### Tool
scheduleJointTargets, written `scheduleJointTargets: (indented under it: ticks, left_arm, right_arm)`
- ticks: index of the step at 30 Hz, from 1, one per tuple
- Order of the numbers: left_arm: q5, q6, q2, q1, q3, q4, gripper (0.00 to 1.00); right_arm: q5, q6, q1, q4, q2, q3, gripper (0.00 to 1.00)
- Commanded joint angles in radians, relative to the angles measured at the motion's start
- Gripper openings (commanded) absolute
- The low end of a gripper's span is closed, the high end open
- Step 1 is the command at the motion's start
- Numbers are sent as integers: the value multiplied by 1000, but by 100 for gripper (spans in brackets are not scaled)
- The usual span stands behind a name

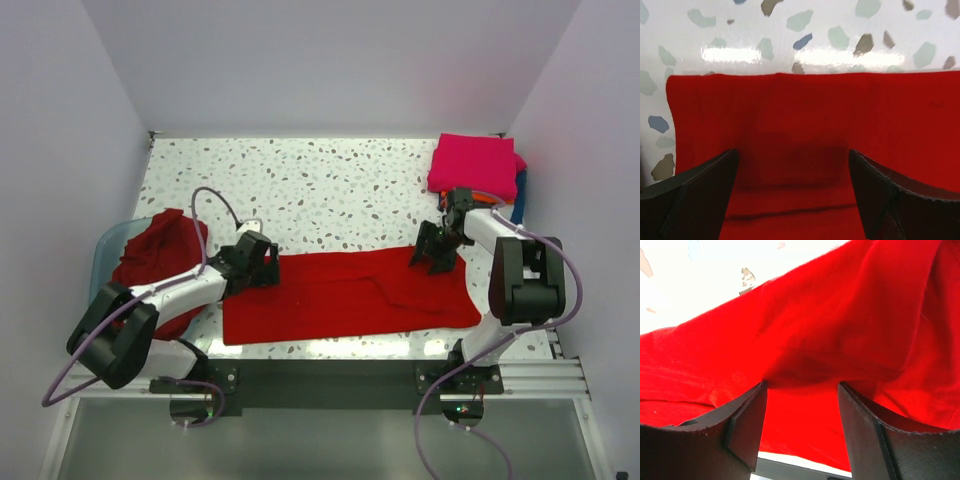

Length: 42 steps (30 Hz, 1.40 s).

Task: Fold and stack the t-shirts
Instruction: Fold the tshirt

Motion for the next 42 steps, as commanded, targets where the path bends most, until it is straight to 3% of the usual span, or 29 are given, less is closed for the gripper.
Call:
scheduleJointTargets:
  ticks: [1, 13, 21, 27, 31, 35, 42]
  left_arm:
    - [-9, -28, 35, -5, -38, 67, 96]
    - [-58, -149, 21, -10, -89, -78, 96]
    - [-49, -238, -55, -49, -146, -144, 96]
    - [-130, -293, -66, -137, -95, -221, 96]
    - [-179, -292, -107, -194, -23, -298, 97]
    - [-208, -255, -172, -214, 55, -344, 97]
    - [-149, -181, -144, -214, 77, -257, 97]
  right_arm:
    - [40, 0, 2, 87, 46, 4, 62]
    - [69, 37, 62, 130, 215, 114, 62]
    - [114, 43, 107, 61, 394, 379, 63]
    - [131, 54, 160, 32, 410, 533, 63]
    - [97, 49, 176, 18, 364, 594, 64]
    - [85, 29, 182, 21, 211, 588, 64]
    - [86, 3, 191, -35, -18, 503, 66]
